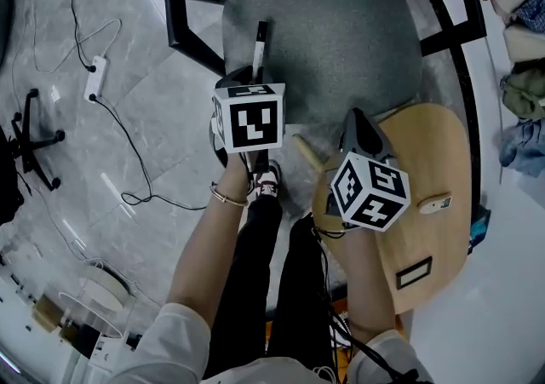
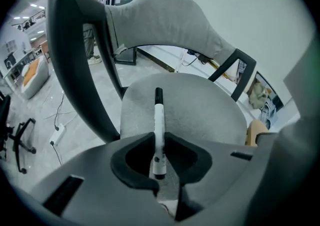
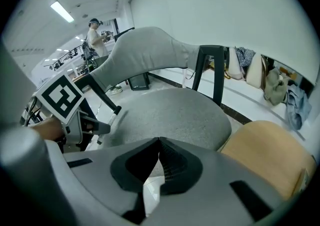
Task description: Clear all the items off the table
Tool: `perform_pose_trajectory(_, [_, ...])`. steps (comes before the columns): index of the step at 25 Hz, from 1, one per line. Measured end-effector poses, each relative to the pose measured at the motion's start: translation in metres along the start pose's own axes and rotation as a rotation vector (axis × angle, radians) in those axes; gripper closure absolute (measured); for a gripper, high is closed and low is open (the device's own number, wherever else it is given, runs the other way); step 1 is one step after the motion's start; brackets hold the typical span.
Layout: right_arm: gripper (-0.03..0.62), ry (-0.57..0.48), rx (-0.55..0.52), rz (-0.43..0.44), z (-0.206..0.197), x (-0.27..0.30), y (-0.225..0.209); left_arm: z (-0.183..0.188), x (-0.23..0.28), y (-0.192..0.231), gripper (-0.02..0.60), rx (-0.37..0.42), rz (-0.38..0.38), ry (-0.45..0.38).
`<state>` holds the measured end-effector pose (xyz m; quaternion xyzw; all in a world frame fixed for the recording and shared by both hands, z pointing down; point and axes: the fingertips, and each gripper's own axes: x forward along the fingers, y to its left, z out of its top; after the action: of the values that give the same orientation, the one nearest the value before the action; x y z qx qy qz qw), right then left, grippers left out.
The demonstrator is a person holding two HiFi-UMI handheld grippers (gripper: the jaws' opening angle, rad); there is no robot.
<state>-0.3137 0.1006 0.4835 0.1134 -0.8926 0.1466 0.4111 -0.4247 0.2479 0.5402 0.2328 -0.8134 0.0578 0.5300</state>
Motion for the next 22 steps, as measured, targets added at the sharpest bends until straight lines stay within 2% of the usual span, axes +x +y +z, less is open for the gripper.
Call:
perform_pose_trajectory(5, [0.569,0.021,0.006,-0.009,-0.009,0.001,-0.006,-0.002,0.014,0.008,0.511,-0.052,0.012,0.024])
perform_pose_trajectory(10, [0.569,0.031,0.024,-0.020,-0.017,-0.003,-0.013,-0.001,0.017,0.007,0.509,-0.059,-0.009,0.011])
perform_pose_trajectory(17, [0.569,0.027,0.039,-0.020,-0.020,-0.010,-0.017,-0.002,0.014,0.002,0.434,-0.057,-0.033,-0.016])
perform_pose_trajectory(22, [0.569,0.028,0.044,-0.023,-0.023,-0.013,-0.020,-0.003,0.011,0.007,0.414,-0.056,-0.022,-0.029])
